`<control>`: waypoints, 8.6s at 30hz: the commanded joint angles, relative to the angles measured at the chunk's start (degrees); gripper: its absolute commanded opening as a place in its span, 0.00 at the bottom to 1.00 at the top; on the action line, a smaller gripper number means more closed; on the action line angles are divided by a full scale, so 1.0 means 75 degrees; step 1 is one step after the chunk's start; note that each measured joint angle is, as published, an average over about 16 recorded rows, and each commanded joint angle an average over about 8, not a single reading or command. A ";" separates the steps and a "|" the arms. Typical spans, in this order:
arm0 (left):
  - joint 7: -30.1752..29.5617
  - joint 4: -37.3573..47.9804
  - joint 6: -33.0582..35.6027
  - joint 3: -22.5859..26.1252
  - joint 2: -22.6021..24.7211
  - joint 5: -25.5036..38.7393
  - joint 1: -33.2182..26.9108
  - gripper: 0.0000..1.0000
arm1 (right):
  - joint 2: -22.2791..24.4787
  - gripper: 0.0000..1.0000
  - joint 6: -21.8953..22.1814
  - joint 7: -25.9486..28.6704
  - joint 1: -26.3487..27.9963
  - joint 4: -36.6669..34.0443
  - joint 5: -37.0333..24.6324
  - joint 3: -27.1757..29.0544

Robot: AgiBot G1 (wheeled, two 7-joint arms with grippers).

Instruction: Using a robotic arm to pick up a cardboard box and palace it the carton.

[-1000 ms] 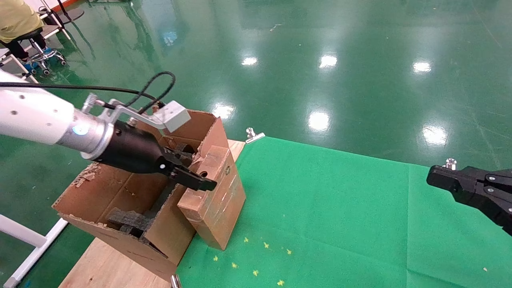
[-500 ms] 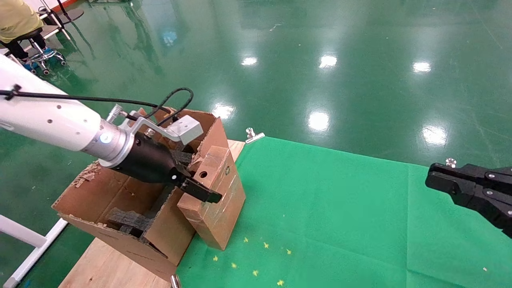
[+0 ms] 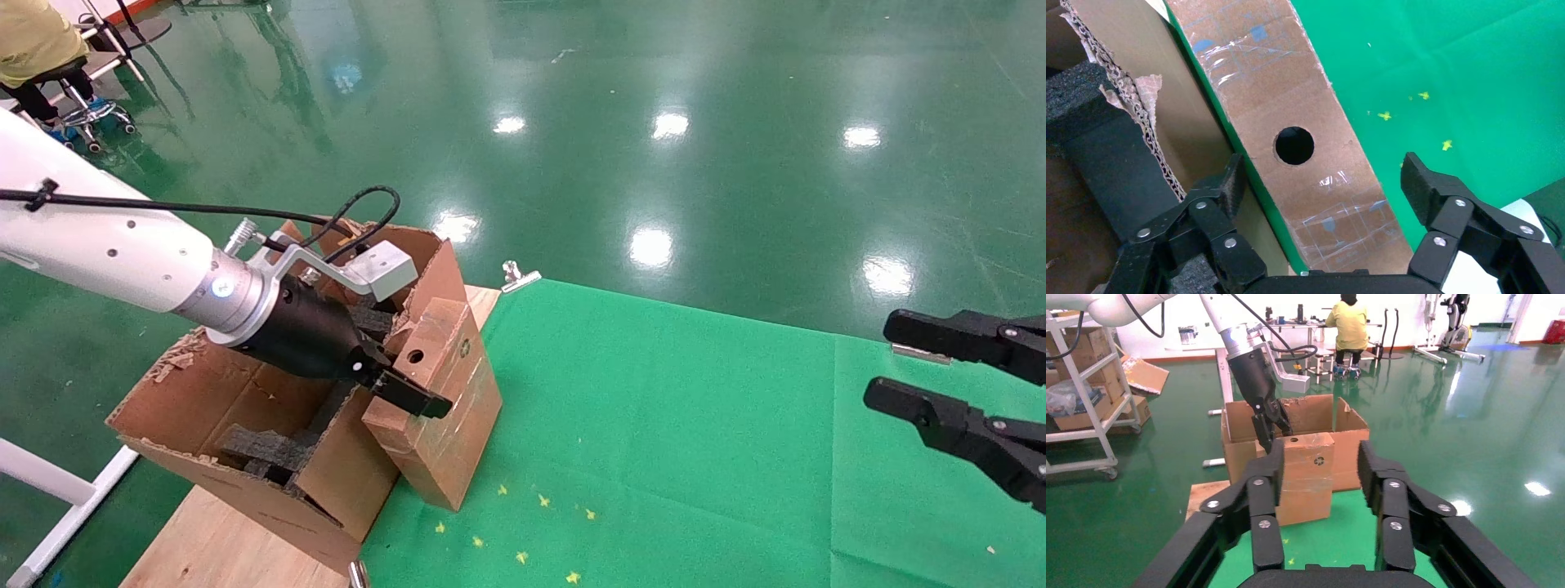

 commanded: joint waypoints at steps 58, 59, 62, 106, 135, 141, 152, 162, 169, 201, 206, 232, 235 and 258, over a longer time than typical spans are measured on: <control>0.3318 0.4108 -0.0899 -0.1097 -0.1470 0.0511 -0.2526 0.00 | 0.0000 1.00 0.0000 0.0000 0.0000 0.0000 0.0000 0.0000; 0.3477 0.4313 -0.0956 -0.1082 -0.1503 0.0508 -0.2433 0.00 | 0.0000 1.00 0.0000 0.0000 0.0000 0.0000 0.0000 0.0000; 0.3916 0.4929 -0.1144 -0.1076 -0.1567 0.0433 -0.2169 0.00 | 0.0000 1.00 0.0000 0.0000 0.0000 0.0000 0.0000 0.0000; 0.6358 0.9271 -0.3880 -0.1168 -0.0321 0.0179 -0.0568 0.00 | 0.0000 1.00 0.0000 0.0000 0.0000 0.0000 0.0000 0.0000; 0.6002 0.9499 -0.6255 -0.1599 0.0728 -0.0432 0.1167 0.00 | 0.0000 1.00 0.0000 0.0000 0.0000 0.0000 0.0000 0.0000; 0.5856 0.9518 -0.6489 -0.1621 0.0896 -0.0463 0.1415 0.32 | 0.0000 1.00 0.0000 0.0000 0.0000 0.0000 0.0000 0.0000; 0.5779 0.9522 -0.6644 -0.1619 0.0985 -0.0469 0.1527 1.00 | 0.0001 1.00 0.0002 0.0000 -0.0002 -0.0001 0.0001 0.0000; 0.5788 0.9493 -0.6551 -0.1589 0.0927 -0.0426 0.1395 1.00 | 0.0001 1.00 0.0003 0.0000 -0.0002 -0.0002 0.0002 0.0000; 0.5792 0.9430 -0.6387 -0.1526 0.0876 -0.0340 0.1160 1.00 | 0.0001 1.00 0.0003 0.0000 -0.0002 -0.0002 0.0002 0.0000; 0.4429 0.7630 -0.1608 -0.2903 -0.0438 -0.2677 -0.0492 1.00 | 0.0001 1.00 0.0003 0.0000 -0.0002 -0.0002 0.0002 0.0000; 0.4075 0.7451 -0.0648 -0.3170 -0.0529 -0.3223 -0.0447 1.00 | 0.0002 1.00 0.0004 0.0000 -0.0003 -0.0003 0.0003 0.0001; 0.5232 0.5159 -0.0444 -0.3549 -0.0547 -0.4613 0.1002 1.00 | 0.0004 1.00 0.0004 0.0000 -0.0004 -0.0005 0.0004 0.0002; 0.5443 0.4765 -0.0446 -0.3603 -0.0548 -0.4830 0.1251 1.00 | 0.0004 1.00 0.0004 0.0000 -0.0004 -0.0005 0.0004 0.0002; 0.7060 0.1730 -0.0460 -0.4017 -0.0552 -0.6494 0.3166 1.00 | 0.0004 1.00 0.0004 0.0000 -0.0004 -0.0005 0.0004 0.0002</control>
